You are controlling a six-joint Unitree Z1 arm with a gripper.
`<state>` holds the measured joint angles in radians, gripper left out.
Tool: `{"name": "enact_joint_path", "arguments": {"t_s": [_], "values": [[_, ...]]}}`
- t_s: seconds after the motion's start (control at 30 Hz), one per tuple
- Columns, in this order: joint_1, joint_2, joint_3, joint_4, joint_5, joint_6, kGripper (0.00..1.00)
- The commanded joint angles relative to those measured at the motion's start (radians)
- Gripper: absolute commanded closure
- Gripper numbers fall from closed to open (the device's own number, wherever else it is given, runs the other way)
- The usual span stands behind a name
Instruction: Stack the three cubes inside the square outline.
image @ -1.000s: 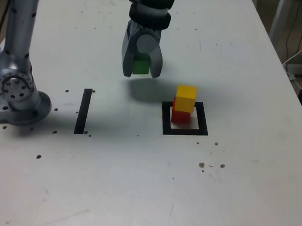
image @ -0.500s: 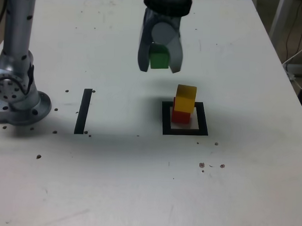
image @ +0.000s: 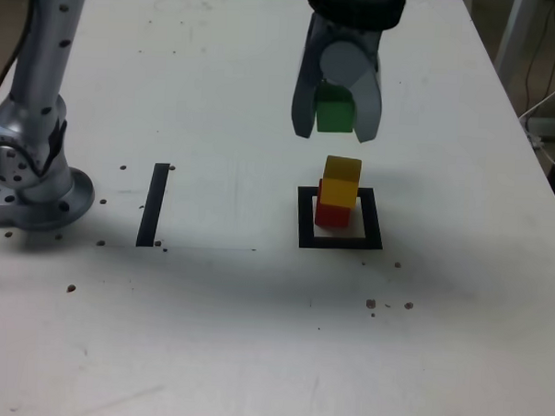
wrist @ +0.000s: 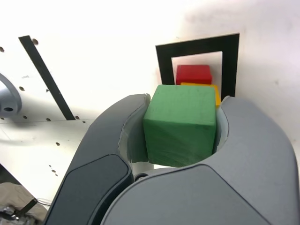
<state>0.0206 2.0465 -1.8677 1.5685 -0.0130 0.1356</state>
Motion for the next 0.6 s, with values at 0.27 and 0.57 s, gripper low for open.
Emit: {"name": "enact_joint_path", "arguments": {"t_s": [0.27, 0.57], "values": [[-0.033, 0.027, -0.005, 0.024, -0.021, -0.006, 0.72], [-0.073, 0.037, 0.006, 0.015, -0.031, -0.025, 0.72]]}}
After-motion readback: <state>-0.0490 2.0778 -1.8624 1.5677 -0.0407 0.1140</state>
